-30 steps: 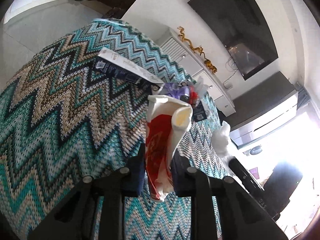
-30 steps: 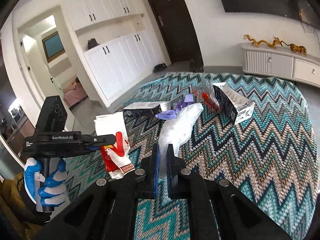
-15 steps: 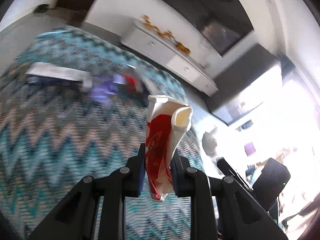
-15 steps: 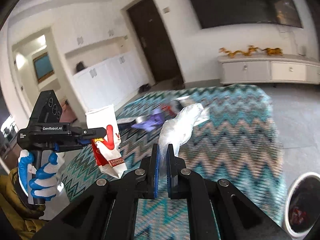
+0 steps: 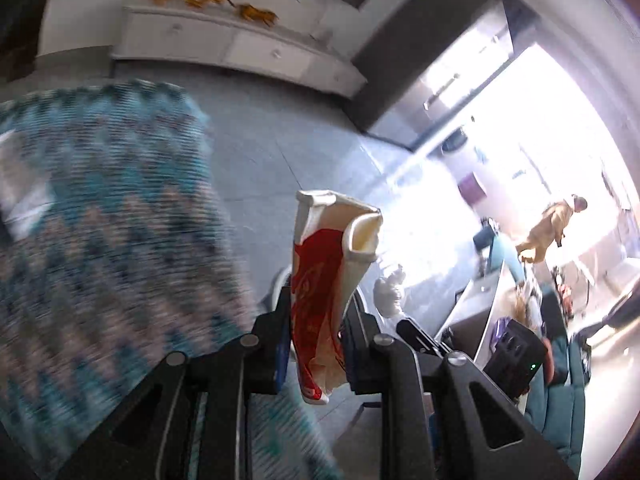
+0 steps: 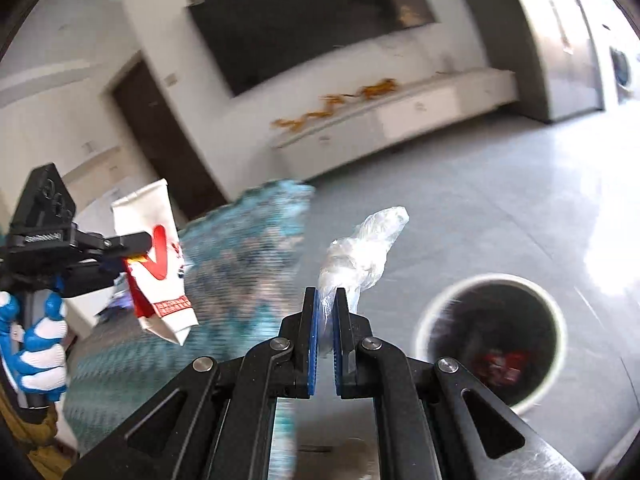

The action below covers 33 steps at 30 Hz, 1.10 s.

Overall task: Collect trash
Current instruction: 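Carry paper bag and tissue to the bin and open both tools, then return both tools to the blanket toward the milk carton and receipt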

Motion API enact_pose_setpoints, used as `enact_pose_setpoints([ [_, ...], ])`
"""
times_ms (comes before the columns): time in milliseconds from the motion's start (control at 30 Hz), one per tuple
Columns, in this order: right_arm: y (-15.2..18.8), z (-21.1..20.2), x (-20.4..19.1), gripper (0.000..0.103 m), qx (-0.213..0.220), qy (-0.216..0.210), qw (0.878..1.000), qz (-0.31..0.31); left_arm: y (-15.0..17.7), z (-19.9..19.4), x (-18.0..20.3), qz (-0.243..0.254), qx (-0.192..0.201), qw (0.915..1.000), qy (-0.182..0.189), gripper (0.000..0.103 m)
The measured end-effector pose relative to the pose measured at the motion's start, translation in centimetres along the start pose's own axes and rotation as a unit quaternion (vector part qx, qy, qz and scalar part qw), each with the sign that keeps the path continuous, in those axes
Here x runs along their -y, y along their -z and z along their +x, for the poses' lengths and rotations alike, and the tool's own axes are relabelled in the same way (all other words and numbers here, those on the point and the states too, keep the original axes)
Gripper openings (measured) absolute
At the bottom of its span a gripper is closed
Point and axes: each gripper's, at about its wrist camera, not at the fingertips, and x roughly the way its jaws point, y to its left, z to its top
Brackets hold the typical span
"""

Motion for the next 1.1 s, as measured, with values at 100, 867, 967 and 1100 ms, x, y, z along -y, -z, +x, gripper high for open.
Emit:
enact_pose_setpoints([
  [100, 0.0, 0.9, 3.5, 0.006, -0.005, 0.021, 0.999, 0.025, -1.2, 5.4, 2.3, 0.010, -0.031, 0.9995, -0.003, 0.020],
  [867, 2.7, 5.2, 11.9, 0.036, -0.071, 0.128, 0.985, 0.094, -2.9, 19.3, 5.8, 0.003, -0.092, 0.9957, 0.007, 0.057],
  [967, 1.8, 3.9, 10.2, 0.037, -0.050, 0.117, 0.988, 0.089, -2.7, 15.3, 5.8, 0.023, -0.056, 0.9981, 0.007, 0.057],
  [1100, -0.1, 2.6, 5.6, 0.040, -0.021, 0.088, 0.994, 0.053, -2.1, 8.7, 4.8, 0.046, -0.002, 0.9989, -0.011, 0.057],
])
